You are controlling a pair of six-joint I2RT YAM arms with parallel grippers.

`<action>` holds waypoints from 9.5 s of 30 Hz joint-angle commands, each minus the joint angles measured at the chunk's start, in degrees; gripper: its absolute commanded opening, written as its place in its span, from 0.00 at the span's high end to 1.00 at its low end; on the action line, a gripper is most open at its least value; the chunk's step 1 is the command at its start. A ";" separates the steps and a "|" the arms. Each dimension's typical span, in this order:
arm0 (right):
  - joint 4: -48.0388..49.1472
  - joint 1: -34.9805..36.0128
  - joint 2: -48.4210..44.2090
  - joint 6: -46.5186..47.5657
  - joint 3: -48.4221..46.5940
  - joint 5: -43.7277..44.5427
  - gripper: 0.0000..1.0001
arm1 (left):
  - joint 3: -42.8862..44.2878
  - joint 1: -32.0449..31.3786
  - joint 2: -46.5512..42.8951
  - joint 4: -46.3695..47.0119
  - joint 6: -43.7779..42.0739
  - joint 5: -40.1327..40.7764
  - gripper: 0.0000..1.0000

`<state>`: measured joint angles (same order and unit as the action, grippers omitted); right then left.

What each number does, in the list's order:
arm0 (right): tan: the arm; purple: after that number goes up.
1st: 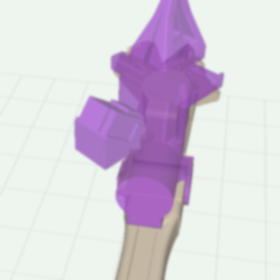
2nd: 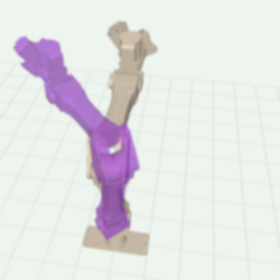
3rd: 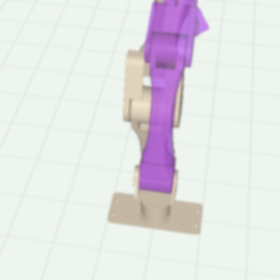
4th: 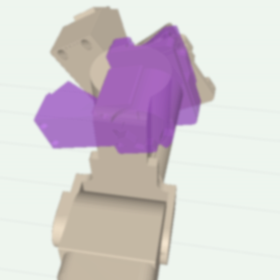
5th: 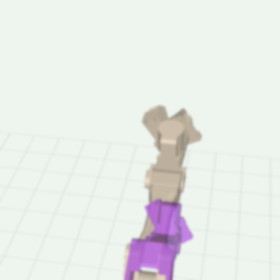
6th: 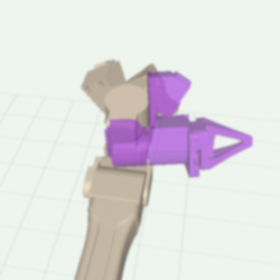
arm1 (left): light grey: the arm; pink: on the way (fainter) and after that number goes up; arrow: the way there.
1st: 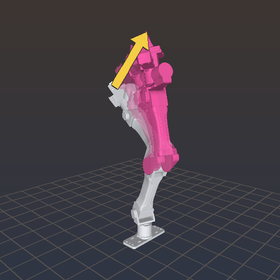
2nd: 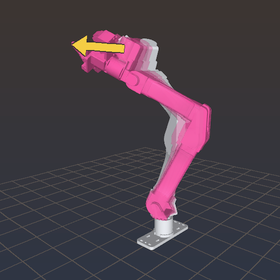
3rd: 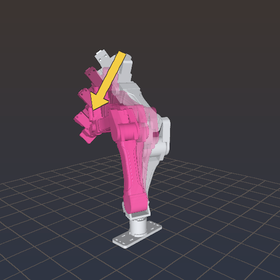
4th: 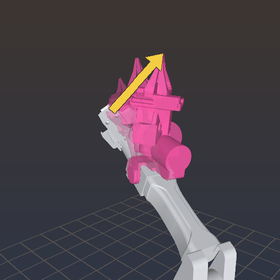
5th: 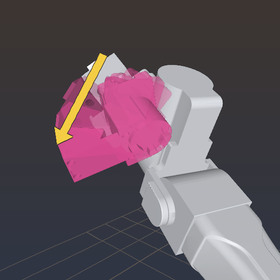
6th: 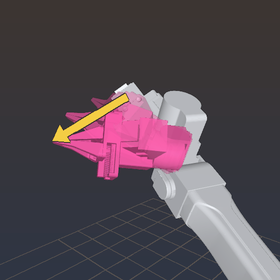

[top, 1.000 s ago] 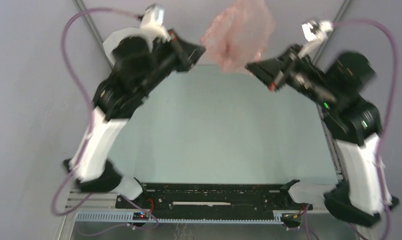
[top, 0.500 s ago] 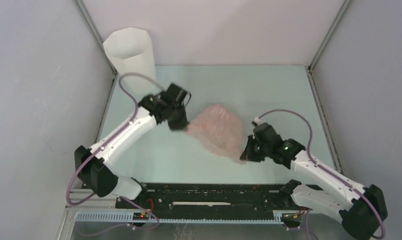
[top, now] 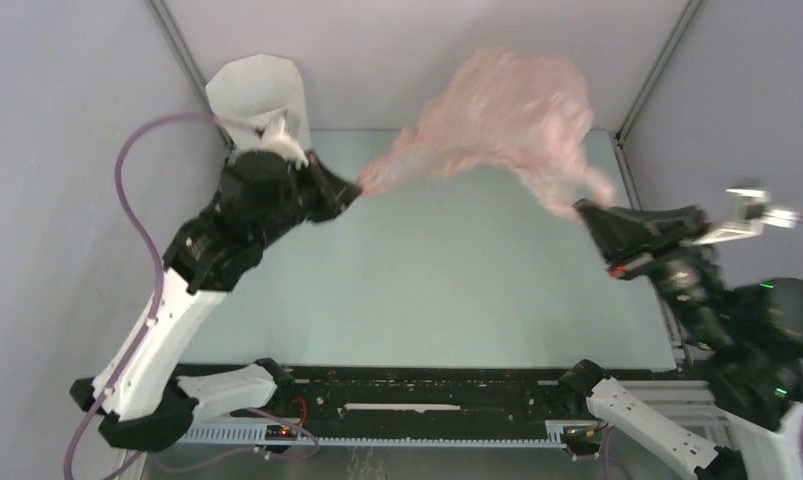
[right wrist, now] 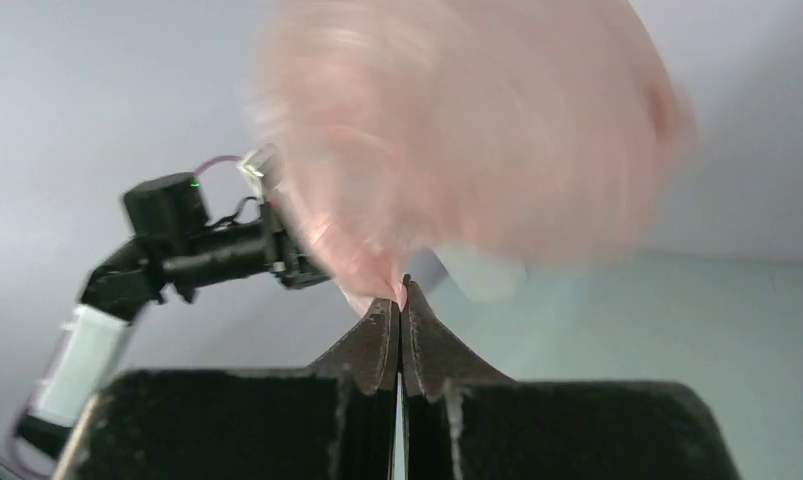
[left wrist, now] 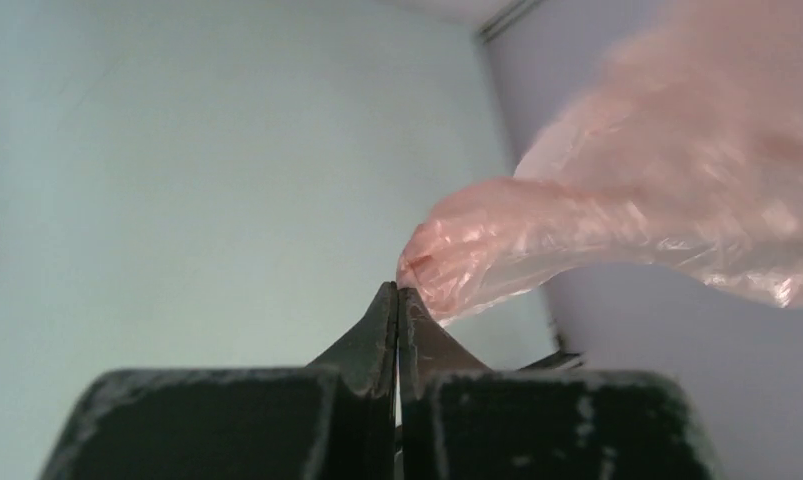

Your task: Put the trash bags into the trash bin

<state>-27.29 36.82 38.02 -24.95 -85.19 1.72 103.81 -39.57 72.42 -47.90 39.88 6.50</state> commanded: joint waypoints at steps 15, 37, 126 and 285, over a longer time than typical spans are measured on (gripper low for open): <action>-15.18 -19.07 22.16 -0.44 4.81 -27.91 1.00 | 7.67 2.73 6.43 -1.75 -1.20 -0.46 1.00; -8.20 -13.06 0.48 -7.59 43.33 -24.28 1.00 | -54.13 -3.60 -20.05 13.78 11.21 3.97 1.00; -7.65 -7.47 10.84 -0.29 14.70 -30.25 0.97 | -10.37 -11.38 -0.12 17.05 13.58 -12.53 1.00; -7.31 -16.37 17.24 1.74 -24.14 -16.90 1.00 | -9.87 5.06 3.70 -10.30 -0.48 -5.62 0.59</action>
<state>-41.15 20.60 54.54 -15.09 -104.66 -9.06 94.04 -34.20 79.46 -60.51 38.15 2.55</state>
